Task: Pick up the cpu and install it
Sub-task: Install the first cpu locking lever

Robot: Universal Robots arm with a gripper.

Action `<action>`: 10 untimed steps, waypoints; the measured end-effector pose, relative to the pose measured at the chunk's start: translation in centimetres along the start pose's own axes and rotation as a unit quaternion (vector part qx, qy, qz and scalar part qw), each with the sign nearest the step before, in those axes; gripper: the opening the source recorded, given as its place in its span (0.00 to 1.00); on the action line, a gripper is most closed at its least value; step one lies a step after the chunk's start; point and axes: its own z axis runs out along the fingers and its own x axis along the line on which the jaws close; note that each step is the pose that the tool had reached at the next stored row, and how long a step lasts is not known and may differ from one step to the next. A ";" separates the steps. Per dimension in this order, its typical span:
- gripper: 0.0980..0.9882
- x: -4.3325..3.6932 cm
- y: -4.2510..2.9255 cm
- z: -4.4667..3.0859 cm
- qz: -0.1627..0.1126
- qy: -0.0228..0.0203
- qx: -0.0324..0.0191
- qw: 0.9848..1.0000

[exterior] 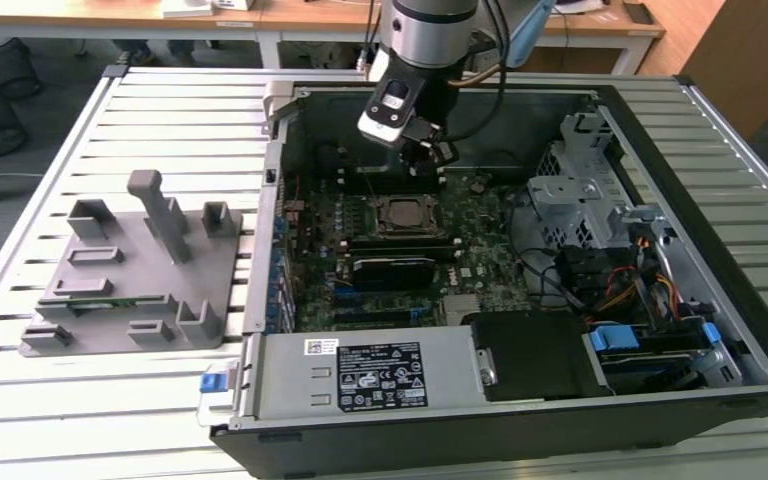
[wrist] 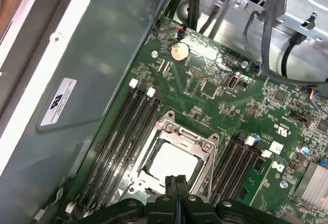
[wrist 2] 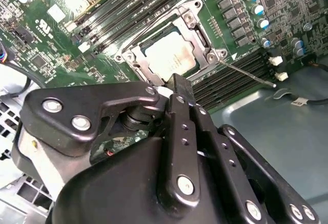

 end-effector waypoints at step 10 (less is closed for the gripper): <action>0.01 0.05 0.01 0.12 -0.077 0.001 0.001 0.997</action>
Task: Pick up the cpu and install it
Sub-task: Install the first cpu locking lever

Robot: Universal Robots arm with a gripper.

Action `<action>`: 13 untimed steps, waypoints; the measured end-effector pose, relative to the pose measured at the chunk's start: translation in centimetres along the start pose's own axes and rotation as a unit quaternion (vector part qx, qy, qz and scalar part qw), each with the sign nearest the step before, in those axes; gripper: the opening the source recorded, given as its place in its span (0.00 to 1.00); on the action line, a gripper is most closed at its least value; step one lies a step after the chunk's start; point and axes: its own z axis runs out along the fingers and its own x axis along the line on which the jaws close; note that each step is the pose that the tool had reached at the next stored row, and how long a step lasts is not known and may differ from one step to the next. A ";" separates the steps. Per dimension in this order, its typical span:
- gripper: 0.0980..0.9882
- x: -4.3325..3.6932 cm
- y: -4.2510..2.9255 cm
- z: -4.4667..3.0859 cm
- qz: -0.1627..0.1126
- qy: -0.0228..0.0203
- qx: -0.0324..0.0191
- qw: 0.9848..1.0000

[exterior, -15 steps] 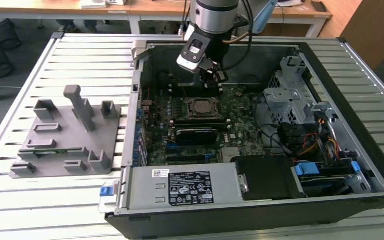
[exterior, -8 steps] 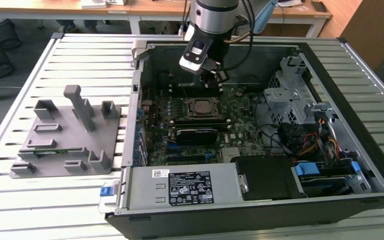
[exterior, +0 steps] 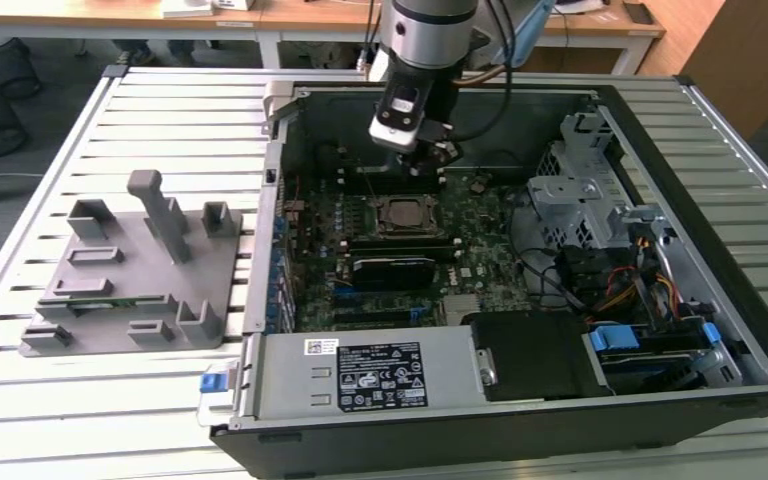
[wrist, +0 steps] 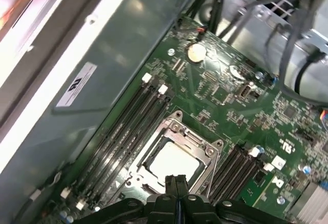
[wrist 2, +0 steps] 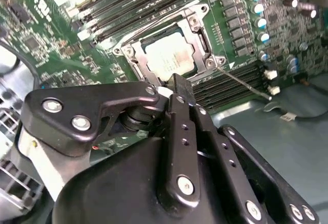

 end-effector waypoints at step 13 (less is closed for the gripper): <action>0.01 -0.03 0.04 0.10 -0.101 0.001 0.001 0.995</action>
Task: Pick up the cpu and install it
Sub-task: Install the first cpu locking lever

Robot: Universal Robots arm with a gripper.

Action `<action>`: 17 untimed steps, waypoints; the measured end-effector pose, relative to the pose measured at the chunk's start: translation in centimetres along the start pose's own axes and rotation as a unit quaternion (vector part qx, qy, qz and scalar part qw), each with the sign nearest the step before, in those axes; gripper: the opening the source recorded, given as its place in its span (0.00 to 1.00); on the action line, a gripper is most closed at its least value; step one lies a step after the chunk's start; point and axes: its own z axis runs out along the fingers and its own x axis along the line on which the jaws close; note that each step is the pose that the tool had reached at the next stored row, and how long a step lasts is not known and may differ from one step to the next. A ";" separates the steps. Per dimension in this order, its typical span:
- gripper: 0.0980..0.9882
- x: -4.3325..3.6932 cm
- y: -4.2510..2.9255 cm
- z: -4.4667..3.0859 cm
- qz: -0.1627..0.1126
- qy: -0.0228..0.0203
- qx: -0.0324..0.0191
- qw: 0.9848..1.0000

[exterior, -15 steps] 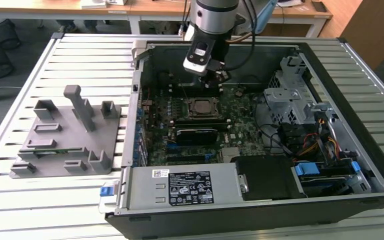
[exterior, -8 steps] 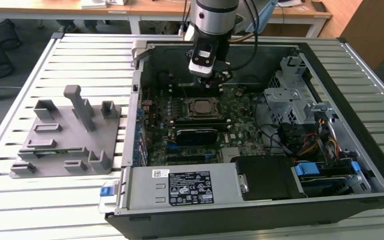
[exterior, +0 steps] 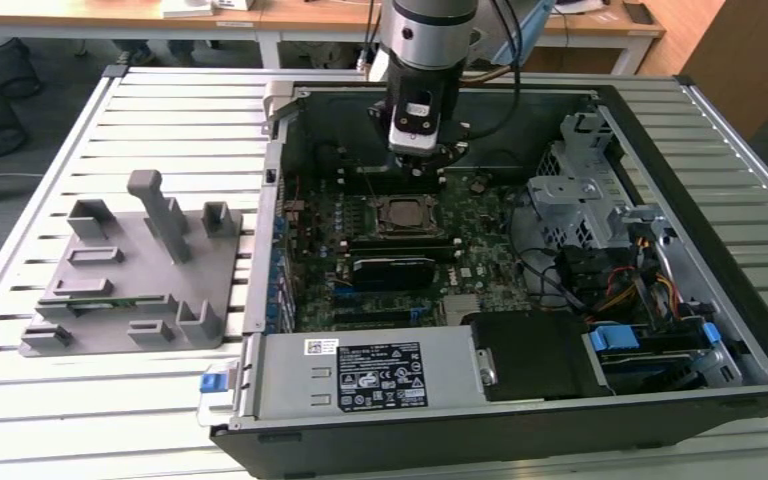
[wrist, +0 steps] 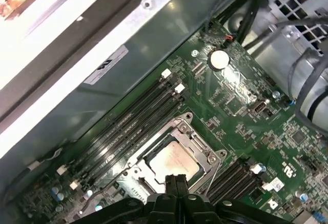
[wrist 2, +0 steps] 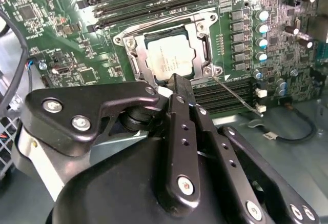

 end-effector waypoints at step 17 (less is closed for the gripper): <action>0.01 -0.10 0.10 0.08 -0.151 -0.001 0.000 0.989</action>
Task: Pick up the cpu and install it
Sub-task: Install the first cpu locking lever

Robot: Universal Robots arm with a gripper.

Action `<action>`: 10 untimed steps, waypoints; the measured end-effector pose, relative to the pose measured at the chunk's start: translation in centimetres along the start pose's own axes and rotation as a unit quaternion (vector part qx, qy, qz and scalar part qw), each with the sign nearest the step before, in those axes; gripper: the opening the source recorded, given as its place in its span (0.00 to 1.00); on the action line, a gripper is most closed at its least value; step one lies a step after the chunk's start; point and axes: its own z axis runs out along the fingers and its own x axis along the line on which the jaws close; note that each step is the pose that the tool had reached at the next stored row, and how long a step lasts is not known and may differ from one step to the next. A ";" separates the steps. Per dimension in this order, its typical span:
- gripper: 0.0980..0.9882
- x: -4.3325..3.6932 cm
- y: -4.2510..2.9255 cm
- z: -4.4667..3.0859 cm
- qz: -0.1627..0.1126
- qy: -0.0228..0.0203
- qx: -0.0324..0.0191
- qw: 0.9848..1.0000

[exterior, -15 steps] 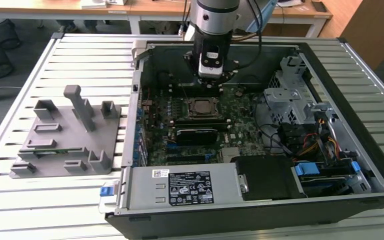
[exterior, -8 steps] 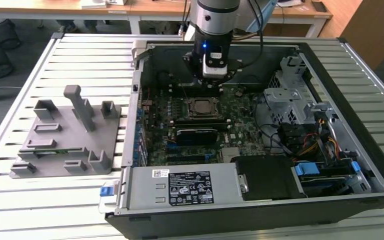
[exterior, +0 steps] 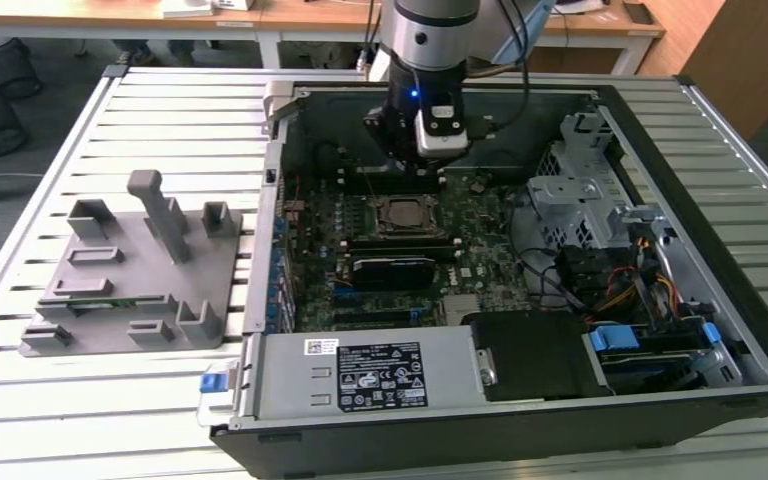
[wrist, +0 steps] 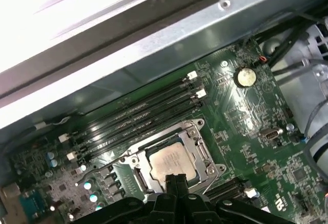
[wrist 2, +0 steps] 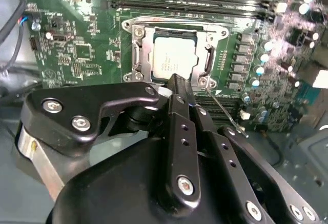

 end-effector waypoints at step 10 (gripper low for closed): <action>0.01 0.00 0.00 0.03 -0.084 -0.003 -0.002 0.996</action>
